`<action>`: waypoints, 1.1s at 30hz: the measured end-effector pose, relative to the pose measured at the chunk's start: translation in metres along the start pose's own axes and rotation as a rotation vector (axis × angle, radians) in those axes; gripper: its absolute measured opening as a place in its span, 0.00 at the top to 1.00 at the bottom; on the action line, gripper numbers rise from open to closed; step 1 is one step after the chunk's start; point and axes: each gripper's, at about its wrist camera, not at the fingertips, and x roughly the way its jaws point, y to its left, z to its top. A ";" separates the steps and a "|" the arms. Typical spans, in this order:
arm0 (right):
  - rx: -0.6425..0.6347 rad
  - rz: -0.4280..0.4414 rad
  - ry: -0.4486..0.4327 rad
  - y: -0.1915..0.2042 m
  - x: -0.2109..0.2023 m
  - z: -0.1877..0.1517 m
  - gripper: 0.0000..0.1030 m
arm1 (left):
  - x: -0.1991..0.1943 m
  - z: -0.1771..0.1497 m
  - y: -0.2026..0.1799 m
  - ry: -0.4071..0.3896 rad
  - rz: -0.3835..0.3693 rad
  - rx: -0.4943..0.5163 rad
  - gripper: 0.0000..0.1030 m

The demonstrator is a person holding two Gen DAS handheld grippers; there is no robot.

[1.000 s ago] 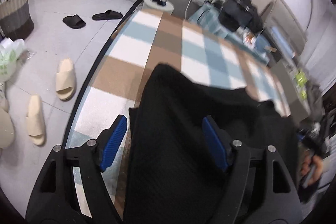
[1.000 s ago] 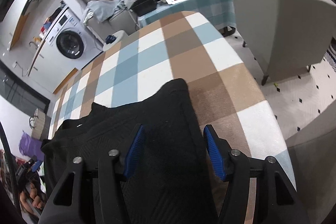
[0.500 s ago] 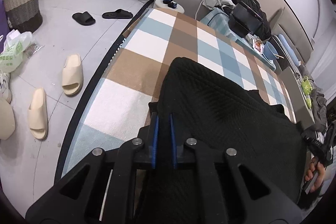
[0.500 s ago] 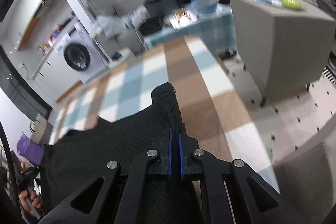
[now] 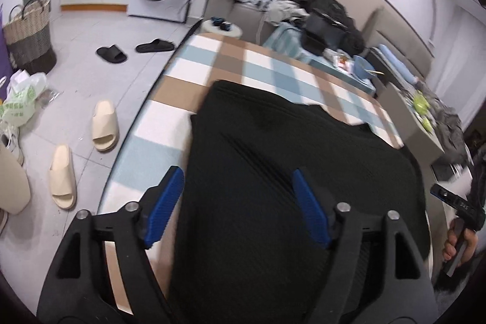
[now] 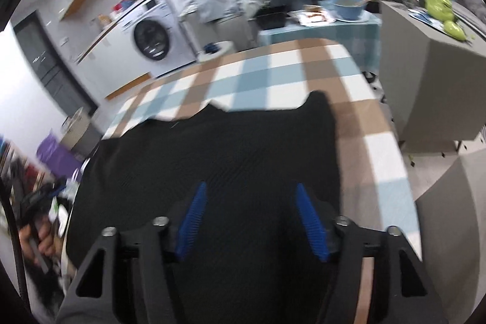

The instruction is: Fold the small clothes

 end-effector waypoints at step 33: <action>-0.179 -0.036 0.057 0.088 0.007 -0.119 0.28 | -0.016 -0.118 -0.091 0.136 -0.024 0.139 0.19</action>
